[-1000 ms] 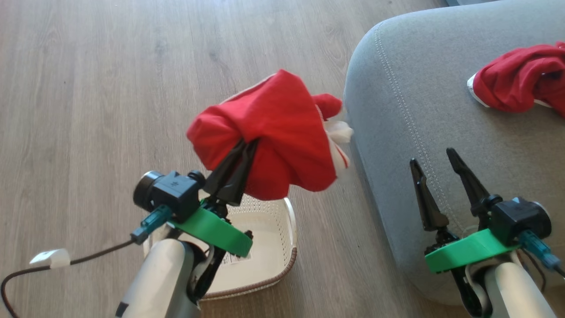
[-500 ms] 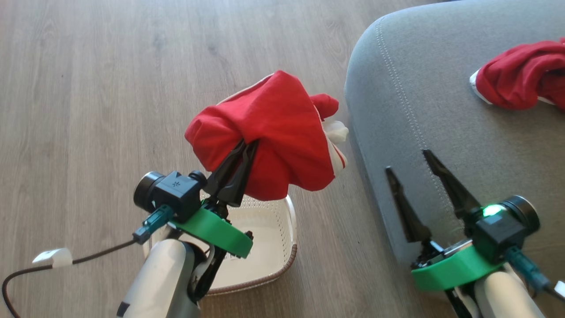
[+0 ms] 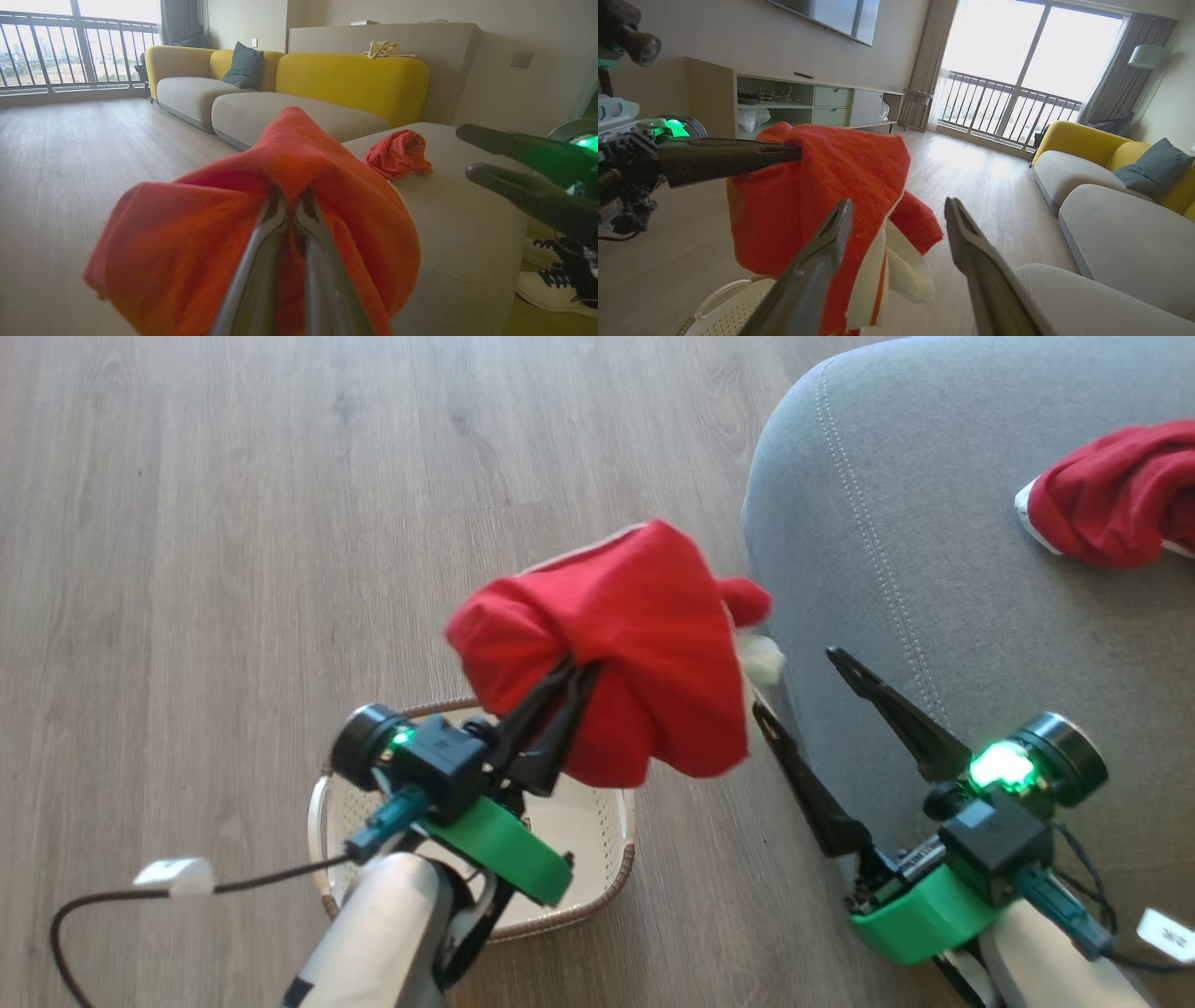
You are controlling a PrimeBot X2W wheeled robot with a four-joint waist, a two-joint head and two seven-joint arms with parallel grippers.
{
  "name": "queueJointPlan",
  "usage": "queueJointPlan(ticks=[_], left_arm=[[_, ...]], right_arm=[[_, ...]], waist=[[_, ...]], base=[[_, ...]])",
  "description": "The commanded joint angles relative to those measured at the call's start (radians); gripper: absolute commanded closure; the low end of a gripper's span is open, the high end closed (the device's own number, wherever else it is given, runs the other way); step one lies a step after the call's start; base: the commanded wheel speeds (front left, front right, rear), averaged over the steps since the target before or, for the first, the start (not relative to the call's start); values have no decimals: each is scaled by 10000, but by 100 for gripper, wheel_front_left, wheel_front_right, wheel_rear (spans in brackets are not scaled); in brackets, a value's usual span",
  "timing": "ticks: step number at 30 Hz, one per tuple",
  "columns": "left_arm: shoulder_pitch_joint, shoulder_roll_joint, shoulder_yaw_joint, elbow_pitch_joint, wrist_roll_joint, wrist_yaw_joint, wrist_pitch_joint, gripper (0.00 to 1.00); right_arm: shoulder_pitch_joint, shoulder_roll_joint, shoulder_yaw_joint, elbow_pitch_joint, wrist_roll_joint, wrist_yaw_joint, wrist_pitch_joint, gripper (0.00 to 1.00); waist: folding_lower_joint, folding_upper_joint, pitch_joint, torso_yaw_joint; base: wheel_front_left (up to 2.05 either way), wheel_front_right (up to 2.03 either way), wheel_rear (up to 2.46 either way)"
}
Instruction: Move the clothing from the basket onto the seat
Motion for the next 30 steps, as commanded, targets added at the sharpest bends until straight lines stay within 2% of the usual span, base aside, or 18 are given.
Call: queueJointPlan(ticks=[1, 10, 18, 25, 30], left_arm=[[-562, 49, 212, -367, 66, -9, -126, 100], [-768, 283, -1049, -681, 294, -10, -126, 100], [-977, 760, -2409, -1079, 768, -10, -126, 100], [-968, 808, -2716, -1151, 853, -10, -126, 100], [-995, 801, -2756, -1181, 849, -10, -126, 100]], right_arm=[[-305, -136, 183, -254, -70, -2, -63, 0], [-716, -271, 592, 447, -232, -2, -63, 0], [-1207, -959, 1956, 1056, -393, -2, -63, 0], [-1762, -1583, 3432, 1477, -150, -2, -63, 0], [-2055, -1734, 3948, 1533, -129, -2, -63, 0]], waist=[[-1, 0, 9, 10], [-1, 0, -119, 133], [-1, 0, -305, 223], [-1, 0, -432, 247], [-1, 0, -405, 272]], base=[[0, 0, 0], [0, 0, 0], [0, 0, 0], [0, 0, 0], [0, 0, 0]])
